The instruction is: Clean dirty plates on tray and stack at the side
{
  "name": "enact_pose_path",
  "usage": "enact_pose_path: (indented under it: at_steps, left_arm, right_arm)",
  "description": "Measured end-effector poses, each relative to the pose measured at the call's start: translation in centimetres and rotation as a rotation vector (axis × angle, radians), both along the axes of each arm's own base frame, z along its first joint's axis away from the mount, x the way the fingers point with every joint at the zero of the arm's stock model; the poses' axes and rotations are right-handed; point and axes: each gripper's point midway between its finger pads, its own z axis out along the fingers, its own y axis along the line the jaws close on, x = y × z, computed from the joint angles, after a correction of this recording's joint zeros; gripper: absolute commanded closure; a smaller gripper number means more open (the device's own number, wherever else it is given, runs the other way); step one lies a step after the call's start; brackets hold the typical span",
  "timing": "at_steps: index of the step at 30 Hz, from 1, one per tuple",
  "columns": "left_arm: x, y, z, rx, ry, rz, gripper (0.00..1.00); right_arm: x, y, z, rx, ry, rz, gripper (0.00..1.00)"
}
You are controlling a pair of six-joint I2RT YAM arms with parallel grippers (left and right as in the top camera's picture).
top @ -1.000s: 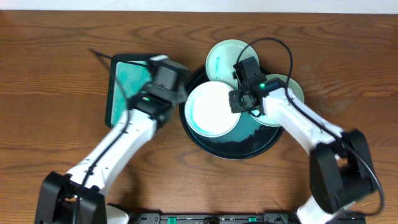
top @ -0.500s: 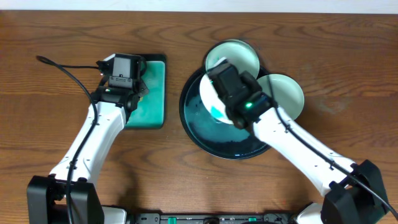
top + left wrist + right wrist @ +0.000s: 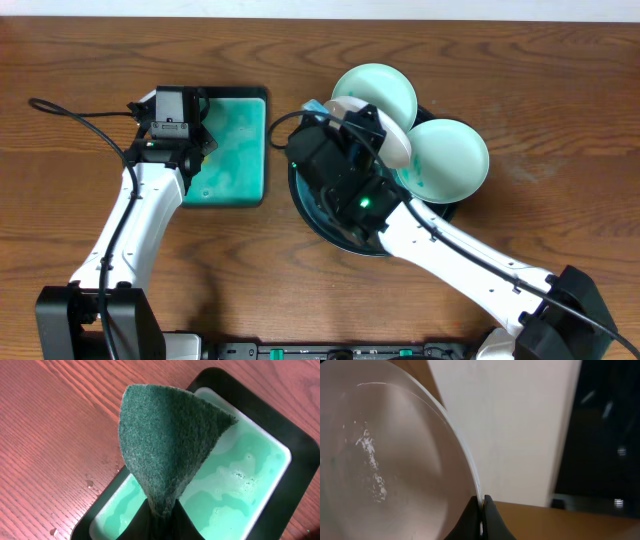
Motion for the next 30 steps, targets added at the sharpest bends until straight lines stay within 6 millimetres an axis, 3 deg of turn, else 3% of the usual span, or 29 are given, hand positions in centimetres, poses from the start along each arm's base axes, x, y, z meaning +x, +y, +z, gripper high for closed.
enact_pose_path:
  at_steps: [6,10,12,15,18,21,24,30]
  left_arm:
    - [-0.3,0.0,-0.2,0.001,0.013,0.0,0.93]
    - [-0.4,0.0,-0.2,0.0,0.02,0.0,0.93]
    - [-0.4,-0.2,-0.3,-0.009,0.02,-0.007,0.93]
    - [-0.4,-0.7,-0.4,-0.032,0.023,-0.025,0.93]
    - [-0.3,-1.3,-0.5,-0.06,0.024,-0.049,0.93]
    - [-0.2,-2.2,-0.7,-0.098,0.028,-0.088,0.92]
    - [0.0,-3.4,-0.7,-0.148,0.024,-0.141,0.93]
    - [0.7,-6.6,-0.1,-0.257,-0.009,-0.291,0.93]
  right_arm:
    - [-0.8,0.4,0.9,-0.071,-0.025,-0.008,0.99]
    - [-0.9,0.3,0.3,-0.005,-0.024,-0.02,0.99]
    - [-1.0,0.0,-0.8,0.046,0.013,-0.021,0.99]
    - [-0.9,-0.8,-4.2,0.186,0.15,-0.022,0.99]
    - [-0.4,-2.5,-8.1,0.443,0.334,-0.081,0.99]
    - [0.0,-3.9,-10.7,0.717,0.497,-0.152,0.98]
    - [-0.1,-5.0,-11.9,0.945,0.636,-0.208,0.99]
    - [0.3,-6.3,-13.6,1.153,0.726,-0.302,0.98]
